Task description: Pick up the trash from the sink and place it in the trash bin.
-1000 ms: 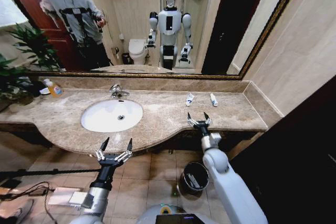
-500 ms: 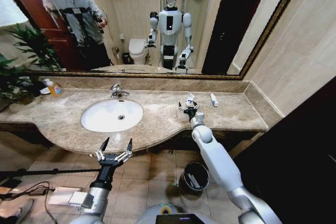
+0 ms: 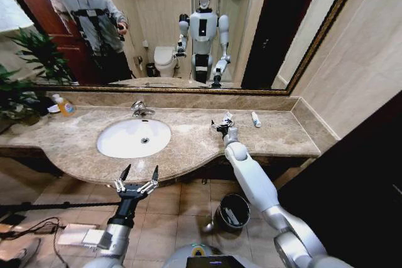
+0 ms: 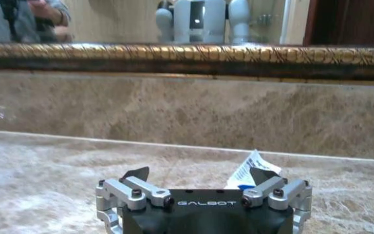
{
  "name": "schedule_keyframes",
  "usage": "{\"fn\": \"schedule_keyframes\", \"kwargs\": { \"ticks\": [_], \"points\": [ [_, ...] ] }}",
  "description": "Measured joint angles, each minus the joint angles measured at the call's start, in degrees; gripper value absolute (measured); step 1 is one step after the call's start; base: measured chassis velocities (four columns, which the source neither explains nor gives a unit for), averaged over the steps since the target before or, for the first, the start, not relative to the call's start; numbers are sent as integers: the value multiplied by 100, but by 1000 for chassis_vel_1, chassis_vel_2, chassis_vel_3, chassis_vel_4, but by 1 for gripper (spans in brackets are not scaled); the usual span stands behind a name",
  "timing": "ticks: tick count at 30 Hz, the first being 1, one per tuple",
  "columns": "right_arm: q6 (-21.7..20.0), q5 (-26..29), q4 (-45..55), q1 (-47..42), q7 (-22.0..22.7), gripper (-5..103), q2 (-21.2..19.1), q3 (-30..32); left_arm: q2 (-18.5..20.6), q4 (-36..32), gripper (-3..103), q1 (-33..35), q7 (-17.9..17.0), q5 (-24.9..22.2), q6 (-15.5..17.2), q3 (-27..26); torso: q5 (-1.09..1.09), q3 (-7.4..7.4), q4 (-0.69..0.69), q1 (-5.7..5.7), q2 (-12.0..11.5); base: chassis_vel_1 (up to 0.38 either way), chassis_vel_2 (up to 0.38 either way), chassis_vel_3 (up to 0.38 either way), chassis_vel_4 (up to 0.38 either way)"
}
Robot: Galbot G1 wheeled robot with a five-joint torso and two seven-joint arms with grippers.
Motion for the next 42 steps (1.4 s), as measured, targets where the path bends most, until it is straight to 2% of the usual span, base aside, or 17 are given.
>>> {"fn": "schedule_keyframes", "kwargs": {
  "ticks": [13, 15, 18, 19, 21, 27, 28, 30, 33, 36, 38, 39, 42],
  "points": [
    [57, -82, -370, 91, 1, 97, 30, 222, 0, 0, 100, 0, 0, 0, 0, 0, 0, 0, 0, 0, 0, 0, 0, 0, 0],
    [65, -80, -370, 50, 12, 90, 8, 269, 0, 0, 100, 0, 0, 0, 0, 0, 1, 0, -1, 0, 1, 0, 0, 0, 0],
    [77, -69, -369, 12, 23, 86, 0, 288, 0, 0, 100, 0, 0, 0, 0, 0, 1, 0, 0, 0, 1, 0, 0, 0, 0],
    [80, -66, -367, -1, 23, 78, 0, 293, 0, 0, 100, 0, 0, 0, 0, 0, 1, 0, 0, 0, 1, 0, 0, 0, 0],
    [83, -64, -366, -8, 24, 78, 0, 296, 0, 0, 100, 0, 0, 0, 0, 0, 1, 0, 0, 0, 1, 0, 0, 0, 0],
    [68, -31, -316, -28, 32, 57, 3, 301, 0, 0, 100, 0, 0, 0, 0, 0, 1, 0, 0, 0, 1, 0, 0, 0, 0],
    [68, -31, -316, -28, 32, 57, 3, 301, 0, 0, 100, 0, 0, 0, 0, 0, 1, 0, 0, 0, 1, 0, 0, 0, 0],
    [54, -18, -307, -29, 36, 49, -2, 291, 0, 0, 100, 0, 0, 0, 0, 0, 1, 0, 0, 0, 1, 0, 0, 0, 0],
    [52, -15, -304, -30, 37, 44, -13, 287, 0, 0, 100, 0, 0, 0, 0, 0, 0, 0, 0, 0, 1, 0, 0, 0, 0],
    [45, -12, -273, -36, 37, 33, -34, 284, 0, 0, 100, 0, 0, 0, 0, 0, 0, 0, 0, 0, 1, 0, 0, 0, 0],
    [40, -8, -254, -46, 38, 33, -46, 281, 0, 0, 100, 0, 0, 0, 0, 0, 0, 0, 0, 0, 1, 0, 0, 0, 0],
    [35, -2, -229, -60, 39, 26, -57, 280, 0, 0, 100, 0, 0, 0, 0, 0, 1, 0, 0, 0, 1, 0, 0, 0, 0],
    [31, 9, -197, -78, 42, 25, -72, 279, 0, 0, 100, 0, 0, 0, 0, 0, 0, 0, 0, 0, 1, 0, 0, 0, 0]
  ]
}}
